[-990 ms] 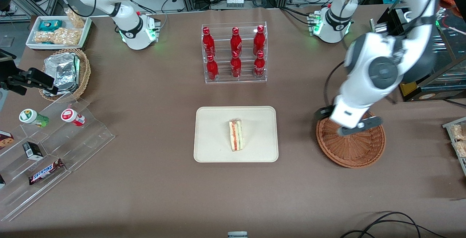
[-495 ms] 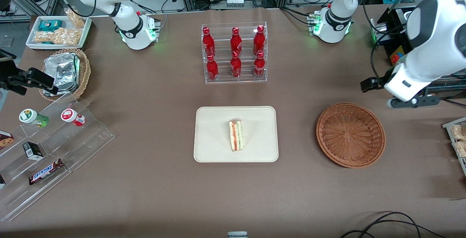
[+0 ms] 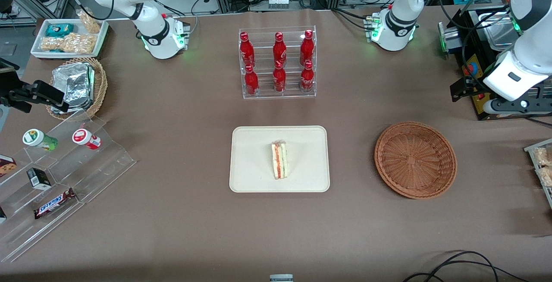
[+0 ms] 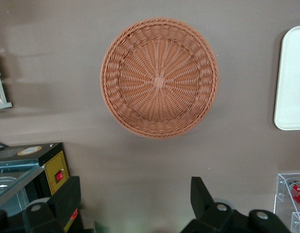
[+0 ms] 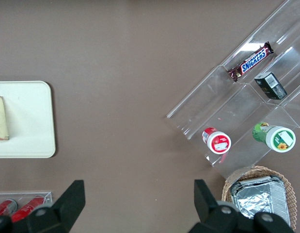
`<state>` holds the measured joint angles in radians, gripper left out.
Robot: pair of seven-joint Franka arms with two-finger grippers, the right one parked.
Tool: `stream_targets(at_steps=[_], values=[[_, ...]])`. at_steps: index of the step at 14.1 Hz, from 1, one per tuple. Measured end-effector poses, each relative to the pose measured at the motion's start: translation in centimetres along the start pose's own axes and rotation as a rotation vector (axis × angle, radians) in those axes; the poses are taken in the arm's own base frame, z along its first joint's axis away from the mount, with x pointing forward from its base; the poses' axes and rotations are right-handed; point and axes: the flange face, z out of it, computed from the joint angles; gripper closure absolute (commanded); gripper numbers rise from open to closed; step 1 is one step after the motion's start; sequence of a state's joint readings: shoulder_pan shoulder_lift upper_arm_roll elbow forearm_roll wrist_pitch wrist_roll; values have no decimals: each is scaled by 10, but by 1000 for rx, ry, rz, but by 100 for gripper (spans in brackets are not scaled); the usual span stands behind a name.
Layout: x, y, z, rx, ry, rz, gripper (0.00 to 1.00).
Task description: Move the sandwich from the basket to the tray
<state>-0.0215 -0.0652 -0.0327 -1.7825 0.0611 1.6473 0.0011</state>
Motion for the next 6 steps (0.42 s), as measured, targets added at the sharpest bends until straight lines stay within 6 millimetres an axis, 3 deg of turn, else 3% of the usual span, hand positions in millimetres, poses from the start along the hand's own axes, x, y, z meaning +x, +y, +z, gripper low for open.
stream_targets(at_steps=[6], values=[[15, 11, -12, -54, 37, 9, 0]])
